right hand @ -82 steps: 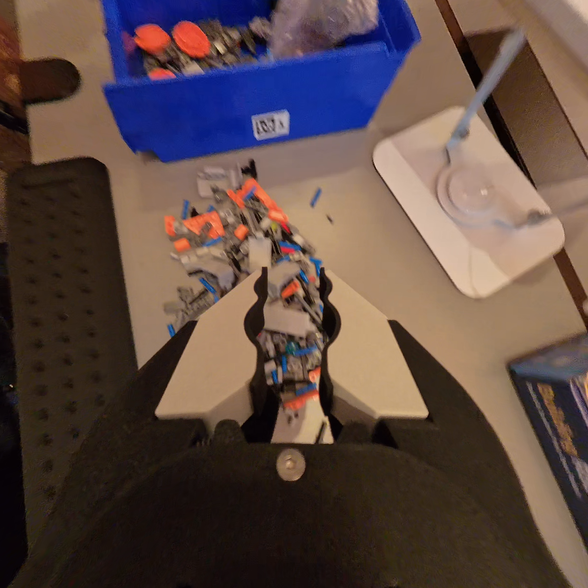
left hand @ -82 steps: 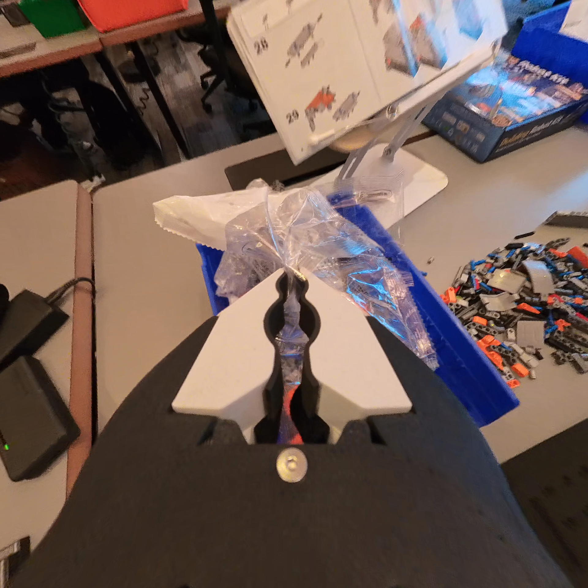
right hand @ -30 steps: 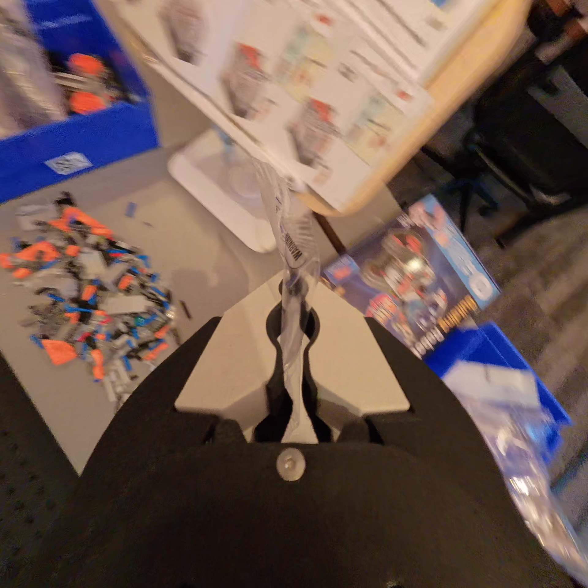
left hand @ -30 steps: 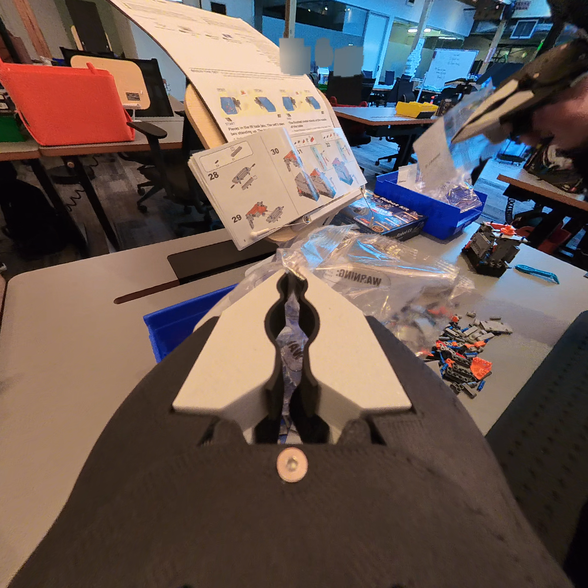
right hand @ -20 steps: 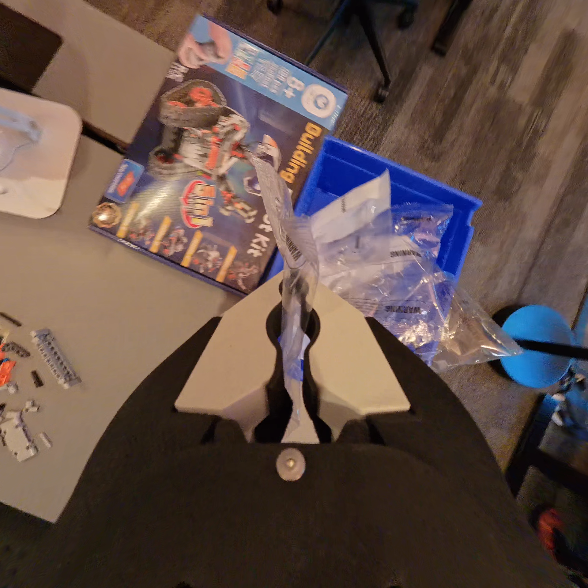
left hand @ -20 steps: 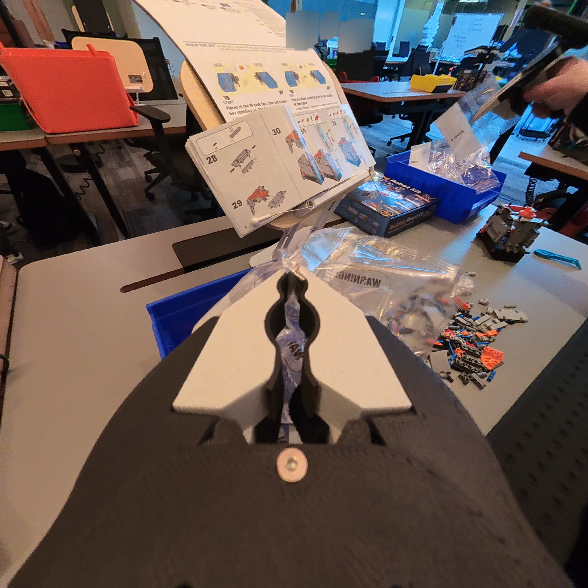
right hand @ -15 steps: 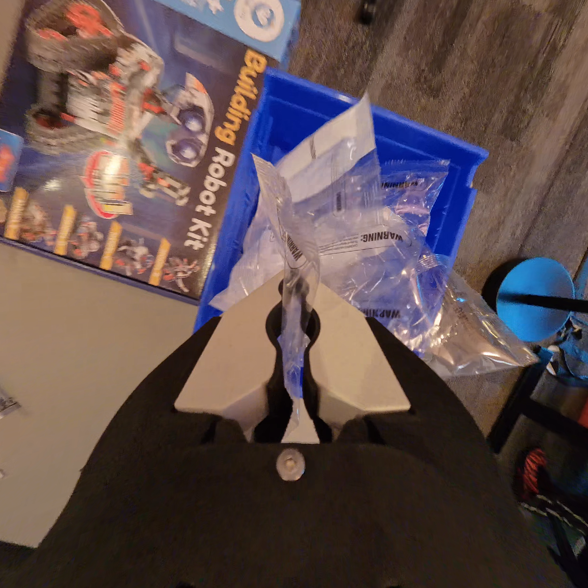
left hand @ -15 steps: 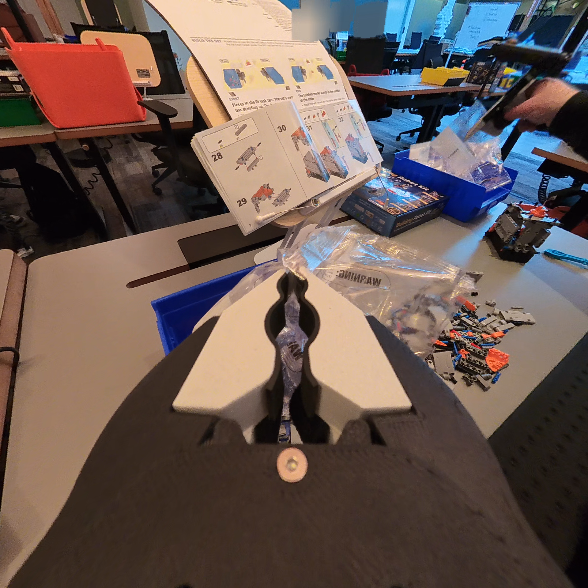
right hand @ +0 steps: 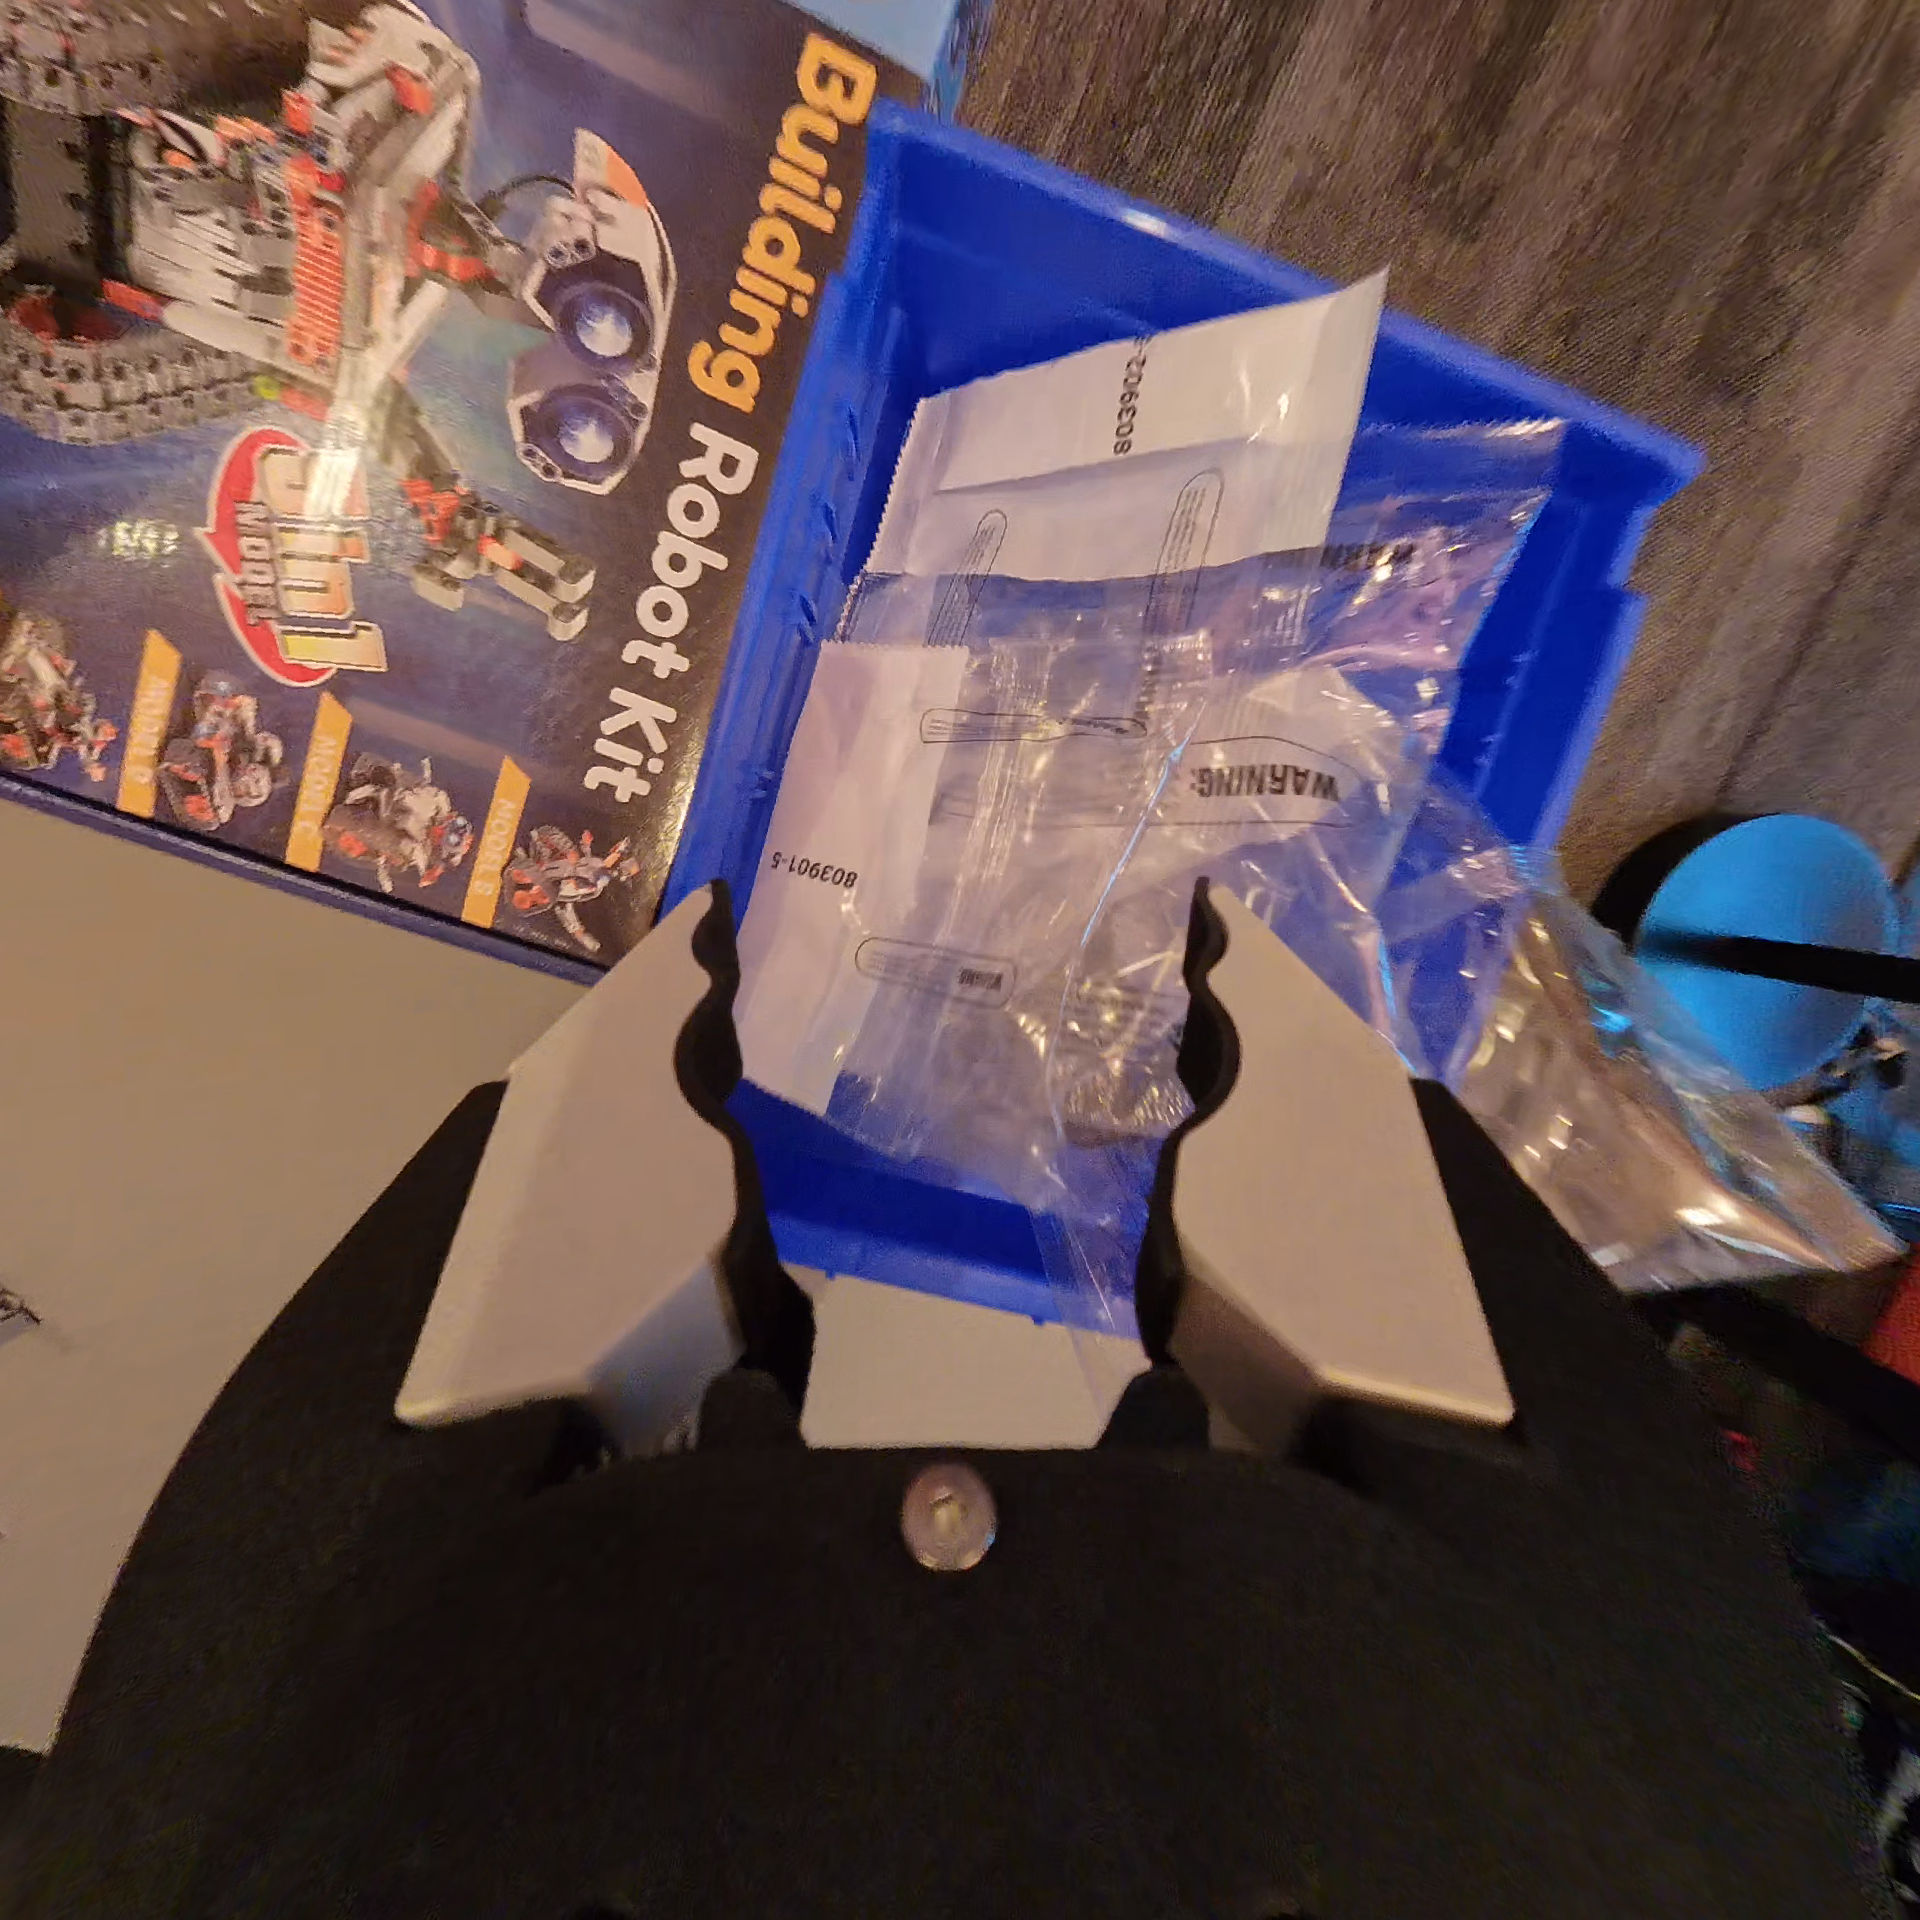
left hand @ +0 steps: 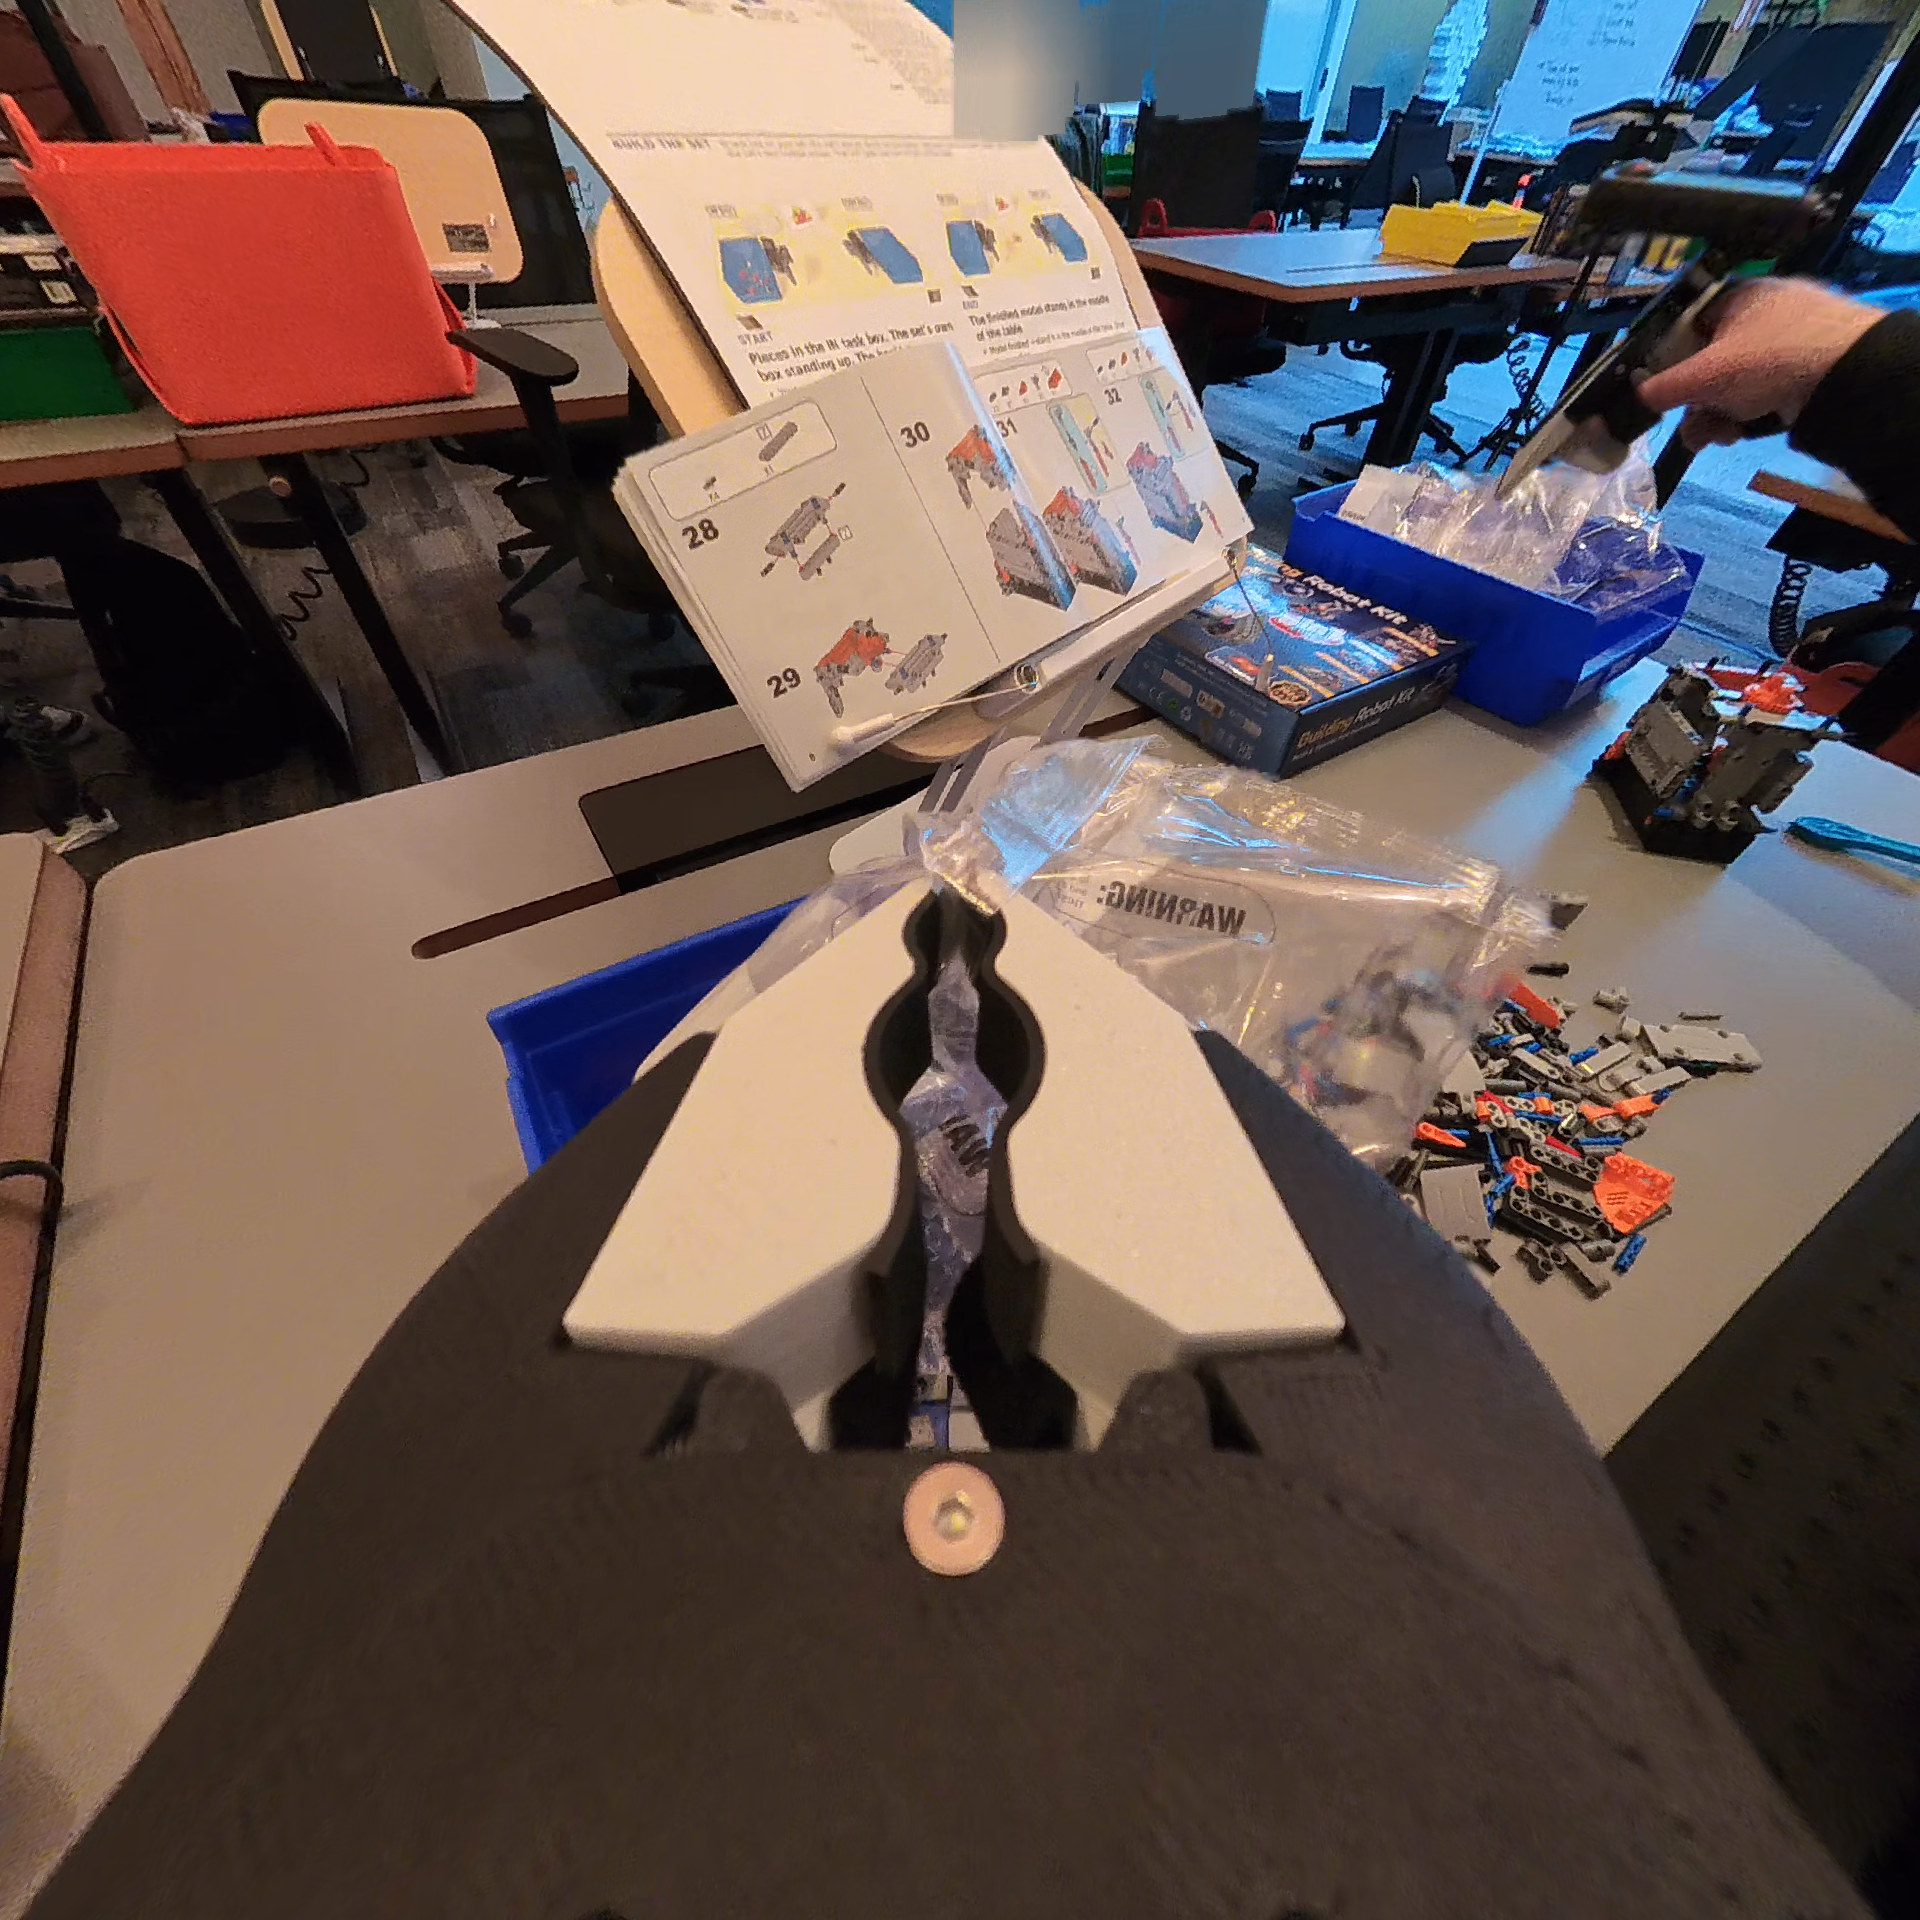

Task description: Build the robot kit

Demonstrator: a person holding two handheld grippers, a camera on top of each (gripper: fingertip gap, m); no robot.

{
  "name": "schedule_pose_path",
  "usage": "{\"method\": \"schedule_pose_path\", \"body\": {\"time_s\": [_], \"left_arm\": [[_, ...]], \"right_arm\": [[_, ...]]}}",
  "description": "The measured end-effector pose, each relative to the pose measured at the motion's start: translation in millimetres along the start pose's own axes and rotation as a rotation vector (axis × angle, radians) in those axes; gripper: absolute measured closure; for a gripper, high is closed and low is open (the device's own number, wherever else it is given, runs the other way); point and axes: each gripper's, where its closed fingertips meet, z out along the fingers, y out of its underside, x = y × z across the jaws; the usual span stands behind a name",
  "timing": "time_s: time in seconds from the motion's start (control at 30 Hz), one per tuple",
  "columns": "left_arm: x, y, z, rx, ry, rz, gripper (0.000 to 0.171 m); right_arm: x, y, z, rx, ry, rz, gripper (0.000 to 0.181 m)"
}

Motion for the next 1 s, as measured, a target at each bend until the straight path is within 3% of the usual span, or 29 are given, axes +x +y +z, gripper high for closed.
{"method": "schedule_pose_path", "body": {"time_s": [0.1, 0.17, 0.27, 0.37, 0.47, 0.6, 0.73, 0.77, 0.83, 0.87, 1.0], "left_arm": [[1.7, -5.8, -0.6, 0.026, 0.018, -0.010, 0.171], [5.0, -9.6, -1.2, 0.038, 0.036, -0.015, 0.171], [11.1, -16.5, -2.1, 0.051, 0.058, -0.016, 0.171], [17.6, -24.7, -2.7, 0.059, 0.078, -0.018, 0.171], [25.4, -30.8, -0.7, 0.058, 0.098, -0.019, 0.171], [38.0, -36.7, 2.9, 0.049, 0.132, -0.004, 0.171], [49.9, -41.3, 3.6, 0.044, 0.185, 0.013, 0.171], [51.9, -41.4, 3.7, 0.040, 0.197, 0.018, 0.171], [51.5, -40.7, 4.0, 0.034, 0.205, 0.020, 0.171], [51.6, -40.2, 3.8, 0.034, 0.215, 0.021, 0.171], [49.1, -39.0, -3.1, 0.081, 0.243, 0.053, 0.163]], "right_arm": [[-17.3, -18.8, -45.7, 0.101, 0.076, -0.074, 0.097], [-73.3, -43.1, -84.0, 0.257, 0.028, -0.214, 0.112], [-214.2, -64.9, -134.0, 0.448, -0.201, -0.489, 0.115], [-366.4, -58.8, -160.5, 0.530, -0.406, -0.758, 0.111], [-501.1, -43.4, -161.9, 0.579, -0.528, -0.992, 0.102], [-619.9, -45.4, -139.4, 0.624, -0.600, -1.104, 0.095], [-685.7, -65.0, -118.8, 0.630, -0.808, -1.010, 0.099], [-695.8, -68.7, -121.5, 0.649, -0.872, -0.984, 0.109], [-710.0, -67.7, -132.9, 0.697, -0.994, -0.989, 0.162], [-713.8, -66.0, -133.1, 0.694, -1.015, -1.004, 0.177], [-714.8, -65.3, -133.8, 0.631, -1.048, -0.989, 0.181]]}}
